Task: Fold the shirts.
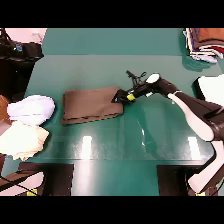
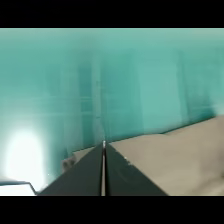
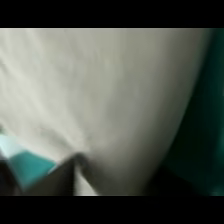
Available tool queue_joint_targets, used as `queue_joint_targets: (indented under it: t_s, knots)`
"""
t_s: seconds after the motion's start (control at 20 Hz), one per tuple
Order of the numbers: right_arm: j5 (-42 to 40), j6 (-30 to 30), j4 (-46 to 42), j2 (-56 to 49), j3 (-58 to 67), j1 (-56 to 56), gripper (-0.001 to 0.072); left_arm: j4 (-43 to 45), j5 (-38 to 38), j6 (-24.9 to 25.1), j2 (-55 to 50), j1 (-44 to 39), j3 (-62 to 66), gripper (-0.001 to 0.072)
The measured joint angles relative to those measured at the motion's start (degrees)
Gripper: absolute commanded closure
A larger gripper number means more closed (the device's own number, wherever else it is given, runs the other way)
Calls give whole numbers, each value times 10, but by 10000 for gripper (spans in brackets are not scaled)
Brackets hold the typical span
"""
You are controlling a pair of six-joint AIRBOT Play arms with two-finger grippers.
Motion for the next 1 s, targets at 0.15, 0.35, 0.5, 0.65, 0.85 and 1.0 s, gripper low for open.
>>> queue_joint_targets:
  t_s: [0.15, 0.35, 0.5, 0.65, 0.85, 1.0]
  knots:
    - [1, 0, 2, -22, 51, 19, 695, -2, 0, 1, 0, -26, 0, 684]
    - [9, -3, -1, -27, 106, 5, 695, -2, 2, 1, 0, -68, 0, 683]
    - [13, -4, -15, 6, 125, -44, 696, -1, 5, 0, 0, -102, 0, 683]
    - [13, 12, -75, 59, 132, -124, 696, -2, 9, -2, 0, -134, 0, 683]
    - [22, 29, -152, 127, 135, -268, 696, -2, 24, -14, 0, -173, 0, 683]
    - [26, 38, -176, 155, 136, -387, 695, -2, 40, -24, 0, -193, 0, 683]
